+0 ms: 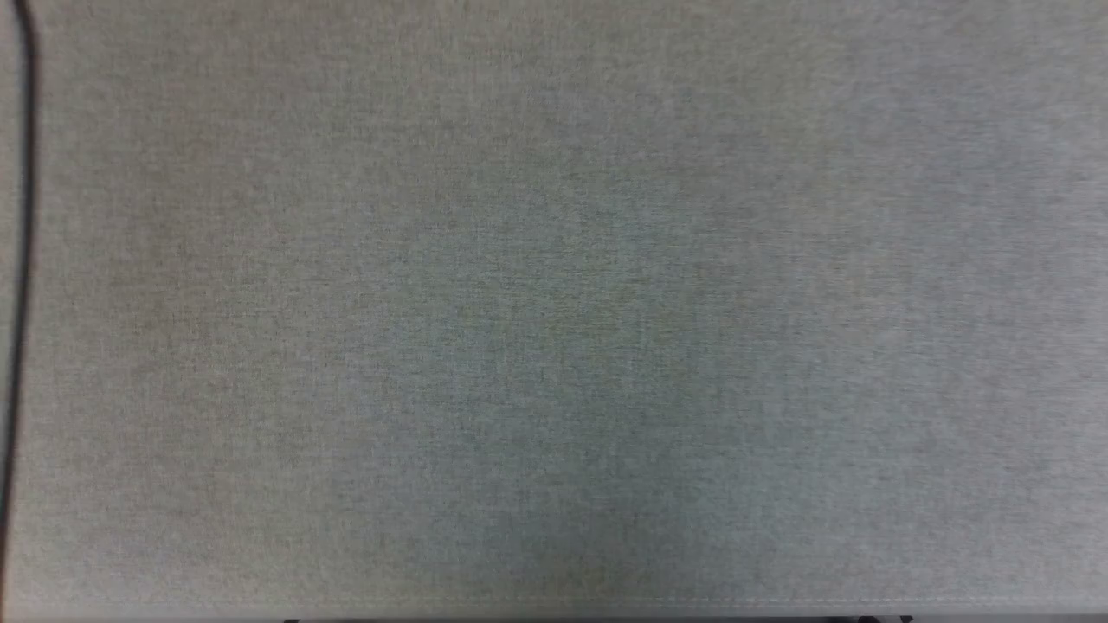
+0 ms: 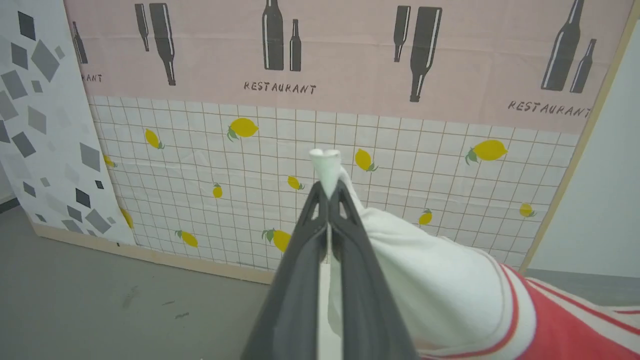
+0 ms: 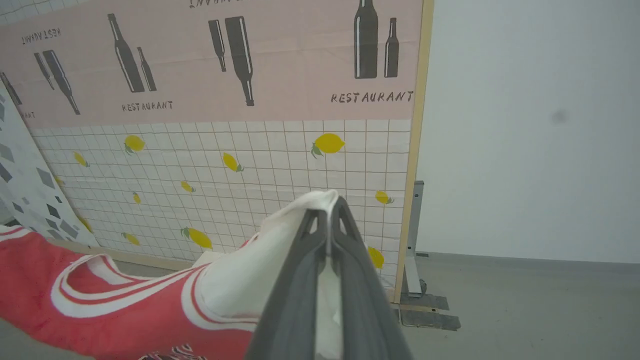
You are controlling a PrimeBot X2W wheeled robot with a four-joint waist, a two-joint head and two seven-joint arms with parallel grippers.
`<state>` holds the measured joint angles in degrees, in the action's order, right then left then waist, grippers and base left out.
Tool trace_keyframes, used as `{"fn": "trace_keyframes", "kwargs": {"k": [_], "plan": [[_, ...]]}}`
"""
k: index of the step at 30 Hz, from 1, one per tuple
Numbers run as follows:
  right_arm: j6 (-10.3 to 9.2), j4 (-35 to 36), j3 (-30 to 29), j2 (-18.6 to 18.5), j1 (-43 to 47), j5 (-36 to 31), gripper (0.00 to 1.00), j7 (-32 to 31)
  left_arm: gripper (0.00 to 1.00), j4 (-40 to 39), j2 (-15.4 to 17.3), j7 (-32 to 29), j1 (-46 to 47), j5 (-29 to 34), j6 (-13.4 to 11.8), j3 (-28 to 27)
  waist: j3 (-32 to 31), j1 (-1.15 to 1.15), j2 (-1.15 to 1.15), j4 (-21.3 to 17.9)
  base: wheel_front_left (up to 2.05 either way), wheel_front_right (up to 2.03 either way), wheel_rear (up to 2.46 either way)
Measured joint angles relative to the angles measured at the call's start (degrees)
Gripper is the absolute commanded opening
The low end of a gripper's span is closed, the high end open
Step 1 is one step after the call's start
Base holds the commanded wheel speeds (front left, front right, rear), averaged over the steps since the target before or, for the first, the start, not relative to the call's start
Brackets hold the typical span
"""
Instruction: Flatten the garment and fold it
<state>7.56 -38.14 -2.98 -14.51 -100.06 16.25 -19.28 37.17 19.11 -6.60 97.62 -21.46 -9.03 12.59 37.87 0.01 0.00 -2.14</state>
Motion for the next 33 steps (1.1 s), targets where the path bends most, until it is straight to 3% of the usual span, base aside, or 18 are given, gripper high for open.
{"fn": "trace_keyframes", "kwargs": {"k": [4,5,10,18,26,33], "plan": [[0.0,-0.3,3.0,-1.2,5.4,4.9,0.0,1.8,0.0,2.5,-1.4,2.3,-4.6,-2.4,1.3,-0.3,0.6,0.0,0.0,0.8,0.0,0.0,0.0],[0.0,0.3,5.7,-2.4,12.0,8.8,0.0,3.1,0.0,4.2,-2.6,4.0,-9.9,-3.6,2.6,-0.4,-0.4,0.0,0.0,1.2,0.0,0.0,0.0],[0.0,3.8,11.3,-5.7,26.0,15.1,0.0,5.2,0.0,6.3,-5.5,7.2,-21.2,-6.9,5.9,-0.3,-4.0,-0.01,0.0,1.9,0.0,0.0,0.0],[0.0,9.3,15.7,-7.6,51.4,24.4,0.0,8.2,0.0,6.4,-9.1,11.5,-43.7,-11.8,8.5,-0.9,-13.3,-0.02,0.0,3.1,0.0,0.0,0.0],[0.0,13.6,14.6,-7.9,74.5,27.1,0.0,10.0,0.0,0.3,-11.6,12.7,-68.0,-17.6,8.2,-3.4,-23.9,-0.02,0.0,3.9,0.0,0.0,0.0],[0.0,16.6,10.1,-7.7,88.4,25.5,0.0,10.2,0.0,-9.3,-12.3,9.6,-86.3,-21.5,4.3,-5.8,-30.9,-0.03,0.0,4.3,0.0,0.0,0.0]]}}
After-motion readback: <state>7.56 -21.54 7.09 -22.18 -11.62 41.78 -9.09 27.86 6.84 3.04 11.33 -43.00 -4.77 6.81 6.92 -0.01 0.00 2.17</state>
